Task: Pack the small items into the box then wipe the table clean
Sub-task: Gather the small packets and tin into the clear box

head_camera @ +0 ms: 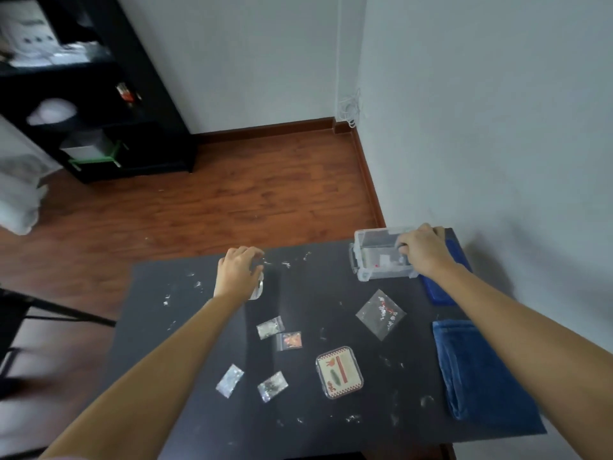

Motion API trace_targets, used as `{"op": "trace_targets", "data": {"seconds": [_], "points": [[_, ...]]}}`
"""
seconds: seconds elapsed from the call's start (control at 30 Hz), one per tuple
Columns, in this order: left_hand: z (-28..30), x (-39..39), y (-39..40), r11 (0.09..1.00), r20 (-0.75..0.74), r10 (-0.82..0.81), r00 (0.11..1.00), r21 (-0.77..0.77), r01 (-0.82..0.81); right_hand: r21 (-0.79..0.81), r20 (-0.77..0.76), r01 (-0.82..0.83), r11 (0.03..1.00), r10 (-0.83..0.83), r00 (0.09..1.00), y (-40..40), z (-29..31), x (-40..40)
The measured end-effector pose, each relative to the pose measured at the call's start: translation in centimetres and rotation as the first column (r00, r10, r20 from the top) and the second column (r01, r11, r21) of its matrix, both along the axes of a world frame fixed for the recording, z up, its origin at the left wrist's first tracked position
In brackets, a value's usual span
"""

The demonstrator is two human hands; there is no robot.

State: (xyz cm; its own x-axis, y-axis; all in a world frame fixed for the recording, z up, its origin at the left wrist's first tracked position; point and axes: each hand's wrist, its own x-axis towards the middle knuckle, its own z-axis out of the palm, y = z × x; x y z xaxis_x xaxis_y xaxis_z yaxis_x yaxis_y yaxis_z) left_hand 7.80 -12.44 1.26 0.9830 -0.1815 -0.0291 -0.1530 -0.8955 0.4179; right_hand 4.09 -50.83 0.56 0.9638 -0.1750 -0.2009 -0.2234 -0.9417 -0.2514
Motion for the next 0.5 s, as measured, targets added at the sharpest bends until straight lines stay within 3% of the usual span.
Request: {"op": "trace_targets", "data": {"seconds": [0.13, 0.27, 0.37, 0.43, 0.5], "points": [[-1.6, -1.3, 4.4, 0.971, -0.202, -0.049, 0.978, 0.219, 0.094, -0.041, 0.010, 0.032, 0.999, -0.032, 0.999, 0.8, 0.4, -0.1], [-3.5, -1.7, 6.1, 0.877, -0.319, -0.134, 0.938, 0.403, 0.262, -0.045, 0.281, -0.065, 0.997, 0.075, 0.957, 2.9, 2.3, -2.3], [-4.2, -1.8, 6.4, 0.872, -0.305, -0.154, 0.940, 0.406, 0.274, 0.037, 0.429, -0.203, 0.979, 0.168, 0.887, 5.1, 3.0, -5.8], [-4.5, -1.8, 6.5, 0.876, -0.288, -0.168, 0.943, 0.395, 0.277, 0.054, 0.419, -0.263, 0.963, 0.217, 0.881, 6.5, 2.2, -8.4], [-4.6, -1.8, 6.5, 0.893, -0.263, -0.173, 0.949, 0.365, 0.264, 0.069, 0.317, -0.234, 0.970, 0.201, 0.927, 7.2, 0.8, -10.3]]}}
